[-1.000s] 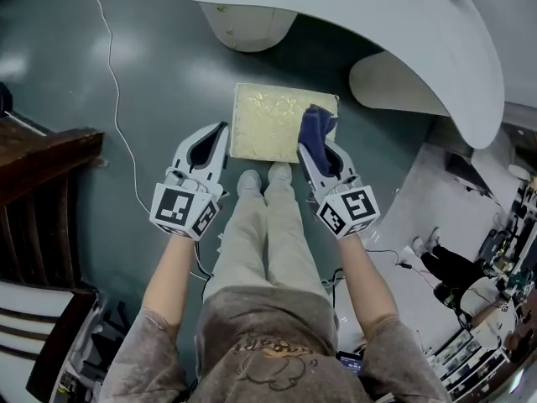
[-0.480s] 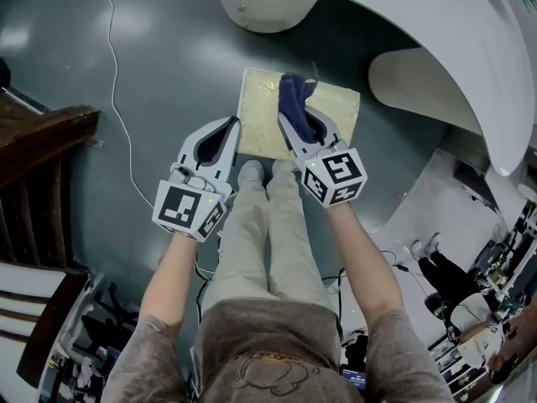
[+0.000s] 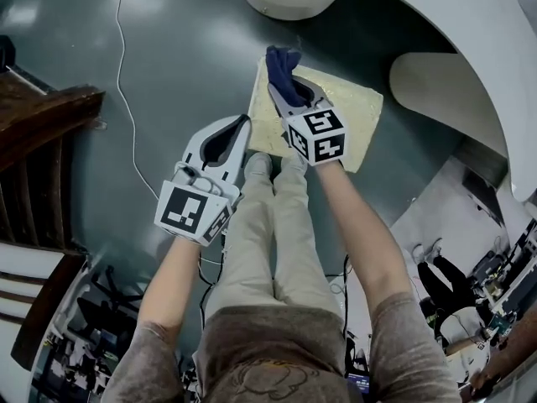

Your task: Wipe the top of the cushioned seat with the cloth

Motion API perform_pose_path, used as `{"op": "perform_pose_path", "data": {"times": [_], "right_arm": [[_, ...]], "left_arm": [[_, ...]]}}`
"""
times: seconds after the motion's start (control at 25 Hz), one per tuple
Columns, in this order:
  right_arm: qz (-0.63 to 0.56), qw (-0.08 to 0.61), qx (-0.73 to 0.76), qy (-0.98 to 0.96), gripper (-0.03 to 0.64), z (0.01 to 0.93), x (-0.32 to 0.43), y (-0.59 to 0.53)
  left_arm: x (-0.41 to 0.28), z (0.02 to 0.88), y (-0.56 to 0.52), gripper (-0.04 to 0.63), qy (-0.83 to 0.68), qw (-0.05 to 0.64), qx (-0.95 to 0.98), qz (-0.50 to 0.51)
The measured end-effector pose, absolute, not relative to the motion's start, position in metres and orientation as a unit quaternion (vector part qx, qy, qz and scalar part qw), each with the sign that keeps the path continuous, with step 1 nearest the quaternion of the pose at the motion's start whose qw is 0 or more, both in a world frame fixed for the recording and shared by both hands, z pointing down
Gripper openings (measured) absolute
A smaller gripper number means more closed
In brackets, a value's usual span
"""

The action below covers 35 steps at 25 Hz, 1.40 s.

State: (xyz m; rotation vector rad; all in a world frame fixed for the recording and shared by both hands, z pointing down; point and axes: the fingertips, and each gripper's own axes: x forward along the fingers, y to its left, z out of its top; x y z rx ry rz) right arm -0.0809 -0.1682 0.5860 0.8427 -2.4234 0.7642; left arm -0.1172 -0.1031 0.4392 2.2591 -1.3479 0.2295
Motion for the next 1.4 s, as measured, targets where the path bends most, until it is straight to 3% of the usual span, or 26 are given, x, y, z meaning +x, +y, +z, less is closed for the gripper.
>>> {"op": "perform_pose_path", "data": {"times": [0.64,1.4], "right_arm": [[0.297,0.353,0.264,-0.847,0.118,0.673,-0.104,-0.147],[0.31,0.358,0.323,-0.819,0.119,0.677,-0.029,-0.164]], "left_arm": [[-0.129,0.461,-0.098,0.009,-0.506,0.268,0.815,0.091],[-0.108,0.461,-0.1,0.009,-0.482,0.267,0.829,0.098]]}}
